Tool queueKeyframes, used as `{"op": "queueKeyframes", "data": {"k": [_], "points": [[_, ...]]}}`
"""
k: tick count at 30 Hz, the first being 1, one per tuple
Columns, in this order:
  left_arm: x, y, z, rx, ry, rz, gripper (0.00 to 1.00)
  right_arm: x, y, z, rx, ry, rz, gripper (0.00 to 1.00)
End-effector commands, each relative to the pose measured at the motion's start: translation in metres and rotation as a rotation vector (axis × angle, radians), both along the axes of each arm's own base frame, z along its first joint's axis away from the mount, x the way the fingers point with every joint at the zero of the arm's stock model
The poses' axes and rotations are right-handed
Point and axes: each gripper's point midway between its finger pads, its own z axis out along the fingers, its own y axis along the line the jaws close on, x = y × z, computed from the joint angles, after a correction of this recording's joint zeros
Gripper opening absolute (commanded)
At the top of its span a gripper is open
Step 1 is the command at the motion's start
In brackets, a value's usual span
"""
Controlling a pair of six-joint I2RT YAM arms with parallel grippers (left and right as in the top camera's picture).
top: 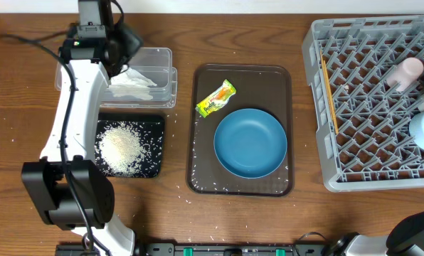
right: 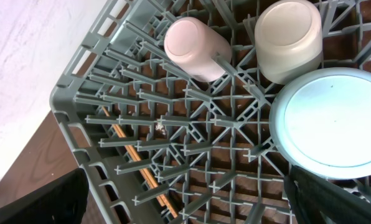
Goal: Sort waste into correct bins and load items into the dishwasher rack
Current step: 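Carry the tissue left and drop it into the clear bin, then grasp the green snack wrapper on the brown tray with the left gripper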
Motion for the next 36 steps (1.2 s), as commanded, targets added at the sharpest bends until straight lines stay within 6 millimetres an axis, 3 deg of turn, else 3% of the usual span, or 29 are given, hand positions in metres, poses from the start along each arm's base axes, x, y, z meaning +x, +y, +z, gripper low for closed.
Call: {"op": "queueKeyframes", "data": {"k": [1,5,13,21,28,36], "points": [[-0.018,-0.095,0.016,0.015,-0.169,-0.657,0.65,-0.001,-0.003,-0.001,-0.007,0.003,0.0,0.99],[-0.037,-0.139,0.002,0.187,-0.2,-0.915,0.66,-0.001,-0.003,-0.001,-0.007,0.003,0.0,0.99],[-0.039,-0.172,-0.065,0.486,-0.057,-1.016,0.69,-0.001,-0.003,-0.001,-0.007,0.004,0.0,0.99],[-0.029,-0.181,-0.123,0.525,0.022,-1.041,0.68,-0.001,-0.003,-0.001,-0.007,0.004,0.0,0.99],[-0.033,-0.18,-0.166,0.511,0.108,-1.063,0.69,-0.001,-0.003,-0.001,-0.007,0.003,0.0,0.99],[-0.039,-0.178,-0.203,0.498,0.186,-1.08,0.65,-0.001,-0.003,-0.001,-0.007,0.003,0.0,0.99]]}}
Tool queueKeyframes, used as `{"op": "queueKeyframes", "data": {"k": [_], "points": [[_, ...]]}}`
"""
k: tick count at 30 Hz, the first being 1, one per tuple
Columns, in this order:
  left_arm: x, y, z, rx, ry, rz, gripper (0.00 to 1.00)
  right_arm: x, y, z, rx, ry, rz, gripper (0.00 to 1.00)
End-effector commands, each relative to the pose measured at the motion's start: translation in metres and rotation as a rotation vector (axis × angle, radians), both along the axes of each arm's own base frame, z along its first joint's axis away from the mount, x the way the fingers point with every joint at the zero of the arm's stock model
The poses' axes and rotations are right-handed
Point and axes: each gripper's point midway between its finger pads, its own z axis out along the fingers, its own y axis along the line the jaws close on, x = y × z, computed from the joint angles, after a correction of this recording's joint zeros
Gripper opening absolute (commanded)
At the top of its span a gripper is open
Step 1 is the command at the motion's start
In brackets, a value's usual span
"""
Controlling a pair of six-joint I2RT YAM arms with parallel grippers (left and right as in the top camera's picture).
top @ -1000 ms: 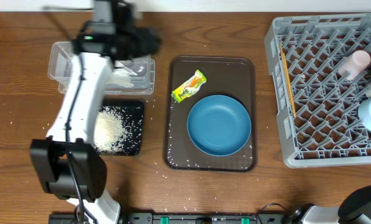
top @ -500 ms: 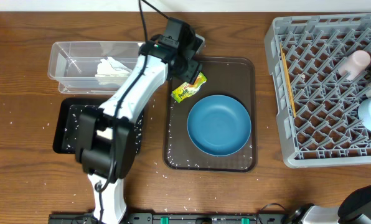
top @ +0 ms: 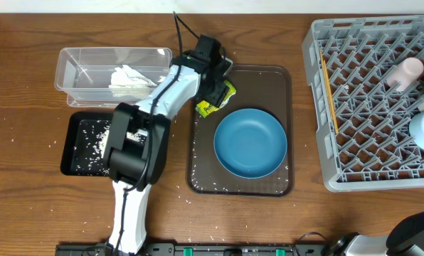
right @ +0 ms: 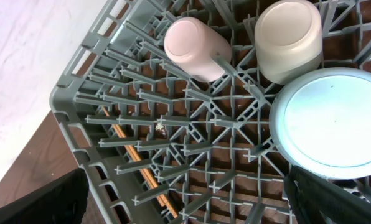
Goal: Sort waste into correct bins and load items into the dishwasher rack
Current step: 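Grasp the green snack wrapper on the brown tray with the left gripper, then carry the wrapper into the clear bin and release it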
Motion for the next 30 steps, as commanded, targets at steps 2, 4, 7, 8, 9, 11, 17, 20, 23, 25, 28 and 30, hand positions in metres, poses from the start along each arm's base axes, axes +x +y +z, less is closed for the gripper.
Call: {"op": "queueKeyframes", "data": {"k": [2,4,7,8,9,11,17,20,23,25,28,30], "points": [[0.0,0.005,-0.012,0.023,0.014,0.001,0.59,-0.001,-0.003,-0.001,-0.007,0.003,0.0,0.99],[0.0,0.004,-0.012,0.023,0.013,0.001,0.47,-0.001,-0.003,-0.001,-0.007,0.003,0.0,0.99],[0.002,0.004,-0.011,0.02,0.007,0.001,0.26,-0.001,-0.003,-0.001,-0.007,0.003,0.0,0.99],[0.002,0.004,-0.011,0.019,0.005,0.001,0.2,-0.001,-0.003,-0.001,-0.007,0.003,0.0,0.99],[0.003,0.003,-0.009,0.016,0.002,0.008,0.13,-0.001,-0.003,0.0,-0.007,0.003,-0.001,0.99],[0.006,0.002,0.002,-0.008,-0.007,0.062,0.06,-0.001,-0.003,0.0,-0.007,0.003,-0.001,0.99],[0.022,0.0,0.062,-0.119,-0.101,0.227,0.06,-0.001,-0.003,-0.001,-0.007,0.003,-0.001,0.99],[0.039,0.025,0.103,-0.133,-0.205,0.405,0.06,-0.001,-0.003,0.0,-0.007,0.003,0.0,0.99],[0.052,0.075,0.143,-0.143,-0.311,0.723,0.06,-0.001,-0.003,0.0,-0.007,0.003,-0.001,0.99],[0.053,0.11,0.161,-0.176,-0.346,0.934,0.06,-0.001,-0.003,-0.001,-0.007,0.003,0.0,0.99],[0.05,0.154,0.174,-0.242,-0.343,1.167,0.06,-0.001,-0.003,-0.001,-0.007,0.003,0.0,0.99],[0.048,0.182,0.173,-0.277,-0.326,1.311,0.06,-0.001,-0.002,-0.001,-0.007,0.003,0.0,0.99]]}}
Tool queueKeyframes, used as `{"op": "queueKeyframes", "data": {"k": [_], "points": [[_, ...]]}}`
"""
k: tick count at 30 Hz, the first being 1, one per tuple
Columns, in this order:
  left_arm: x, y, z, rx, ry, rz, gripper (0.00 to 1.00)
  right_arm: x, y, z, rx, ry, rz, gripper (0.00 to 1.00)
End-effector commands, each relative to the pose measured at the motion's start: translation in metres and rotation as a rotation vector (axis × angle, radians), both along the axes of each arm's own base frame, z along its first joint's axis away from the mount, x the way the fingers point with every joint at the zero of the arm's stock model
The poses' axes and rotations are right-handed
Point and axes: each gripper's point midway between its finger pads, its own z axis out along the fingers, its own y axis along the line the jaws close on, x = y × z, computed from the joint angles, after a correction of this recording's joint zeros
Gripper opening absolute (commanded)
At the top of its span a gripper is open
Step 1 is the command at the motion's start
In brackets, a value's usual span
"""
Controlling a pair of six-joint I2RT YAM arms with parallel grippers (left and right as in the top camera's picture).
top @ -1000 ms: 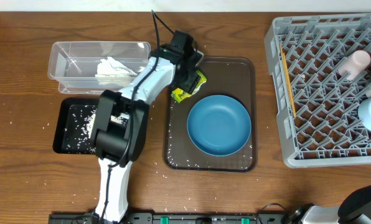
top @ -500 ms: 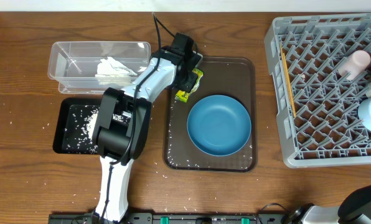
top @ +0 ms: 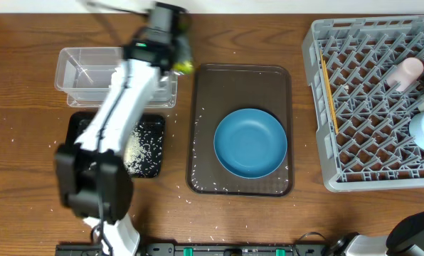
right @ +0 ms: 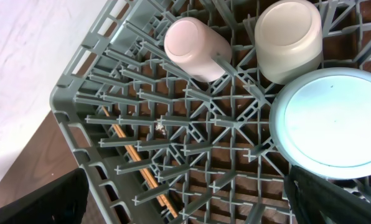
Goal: Sort waste into correct bins and load items into the dishwasher rack
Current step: 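Carry the wrapper into the clear bin and release it, then reach the right gripper to the blue bowl on the brown tray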
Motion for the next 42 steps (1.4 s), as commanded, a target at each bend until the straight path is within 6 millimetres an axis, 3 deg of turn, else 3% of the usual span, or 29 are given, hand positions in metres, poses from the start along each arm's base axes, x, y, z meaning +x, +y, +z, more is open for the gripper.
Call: {"op": "queueKeyframes", "data": {"k": [1,6,10,12,13,20,25,28,34,37,38,42], "points": [[-0.001,0.057,-0.005,-0.135,-0.009,0.378,0.06,-0.001,-0.003,-0.001,-0.007,0.003,0.0,0.99],[-0.018,0.106,-0.021,-0.223,0.038,0.615,0.09,-0.001,-0.003,-0.001,-0.007,0.004,0.0,0.99],[-0.025,0.119,-0.027,-0.218,0.06,0.65,0.16,-0.001,-0.003,-0.001,-0.007,0.003,-0.001,0.99],[-0.028,0.121,-0.028,-0.214,0.072,0.656,0.47,-0.001,-0.003,-0.001,-0.007,0.004,-0.001,0.99],[-0.028,0.121,-0.028,-0.214,0.072,0.655,0.57,-0.001,-0.003,-0.001,-0.007,0.004,-0.001,0.99],[-0.028,0.121,-0.028,-0.213,0.074,0.655,0.63,-0.001,-0.003,-0.001,-0.008,0.006,-0.002,0.99],[-0.031,0.129,-0.016,-0.19,0.049,0.643,0.64,-0.001,-0.003,-0.001,-0.009,0.005,-0.002,0.99],[-0.039,0.149,0.003,-0.166,0.013,0.676,0.64,-0.001,-0.003,-0.001,-0.008,0.006,-0.002,0.99],[-0.075,0.214,0.04,-0.16,-0.058,0.827,0.65,-0.001,-0.003,-0.001,-0.008,0.005,-0.002,0.99],[-0.099,0.245,0.042,-0.154,-0.04,0.912,0.66,-0.001,-0.003,-0.001,-0.008,0.005,-0.002,0.99],[-0.108,0.255,0.04,-0.151,-0.022,0.941,0.7,-0.001,-0.003,-0.001,-0.008,0.005,-0.002,0.99],[-0.14,0.278,0.029,-0.142,0.063,1.025,0.75,-0.001,-0.003,-0.001,-0.008,0.005,-0.002,0.99]]}}
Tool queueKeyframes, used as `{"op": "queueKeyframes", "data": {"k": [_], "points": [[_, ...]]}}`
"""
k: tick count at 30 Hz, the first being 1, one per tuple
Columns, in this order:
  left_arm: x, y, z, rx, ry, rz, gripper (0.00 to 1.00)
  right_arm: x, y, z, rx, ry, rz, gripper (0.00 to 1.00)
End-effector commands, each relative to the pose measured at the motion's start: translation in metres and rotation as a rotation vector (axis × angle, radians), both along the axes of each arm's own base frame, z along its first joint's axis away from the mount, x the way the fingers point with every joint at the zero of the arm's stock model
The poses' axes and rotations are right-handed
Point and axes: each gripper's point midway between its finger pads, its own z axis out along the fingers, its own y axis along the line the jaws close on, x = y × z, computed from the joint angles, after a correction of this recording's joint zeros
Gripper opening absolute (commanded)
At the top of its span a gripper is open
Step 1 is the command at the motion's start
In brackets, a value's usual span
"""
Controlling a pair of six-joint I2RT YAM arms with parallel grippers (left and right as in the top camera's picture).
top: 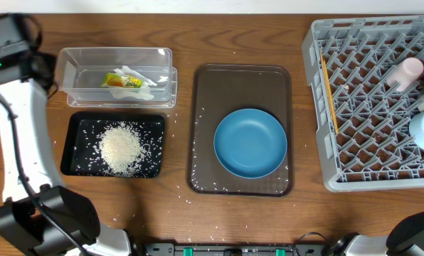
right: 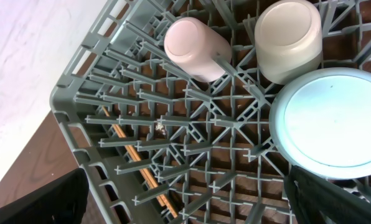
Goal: Sort waste into correct bins and load items into the dishwasher rack
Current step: 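Reach the right gripper to the blue bowl on the brown tray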
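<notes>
The yellow-green wrapper [top: 122, 80] lies in the clear bin [top: 64, 75] beside white tissue [top: 144, 77]. A blue bowl [top: 250, 142] sits on the brown tray [top: 205, 128]. The grey dishwasher rack [top: 317, 107] holds a pink cup [right: 195, 46], a beige cup [right: 289, 40], a light blue plate [right: 332, 121] and a chopstick [right: 142, 171]. My left gripper [top: 9, 32] is at the table's far left corner, clear of the bin; its fingers do not show. My right gripper [right: 192, 205] hangs open over the rack with nothing held.
A black tray [top: 73, 160] with a heap of rice [top: 119, 146] lies in front of the clear bin. Loose rice grains are scattered on the wooden table around both trays. The rack fills the right end of the table.
The left gripper was at the clear bin's back right corner with the wrapper; now the wrapper lies inside the bin and the arm is at the far left. The right arm has not moved.
The wrapper lay on the brown tray beside the bowl while my left gripper was over the clear bin. Then the gripper was down on the wrapper. Then the wrapper was off the tray, at the bin's corner. Now it rests in the bin.
</notes>
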Motion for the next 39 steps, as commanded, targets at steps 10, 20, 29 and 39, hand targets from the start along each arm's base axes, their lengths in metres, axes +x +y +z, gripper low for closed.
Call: {"op": "queueKeyframes", "data": {"k": [10,20,29,39], "points": [[-0.035,0.02,-0.016,-0.033,0.111,0.071,0.85,0.004,0.004,0.004,0.079,-0.034,-0.035,0.99],[-0.033,0.017,-0.017,-0.051,0.103,0.06,0.88,0.016,0.082,0.03,0.6,-0.115,0.024,0.99],[-0.033,0.017,-0.017,-0.051,0.103,0.06,0.94,0.015,0.203,-0.037,0.076,0.288,0.344,0.99],[-0.033,0.017,-0.017,-0.051,0.103,0.06,0.94,-0.001,0.323,-0.059,-0.459,0.382,0.619,0.99]]}}
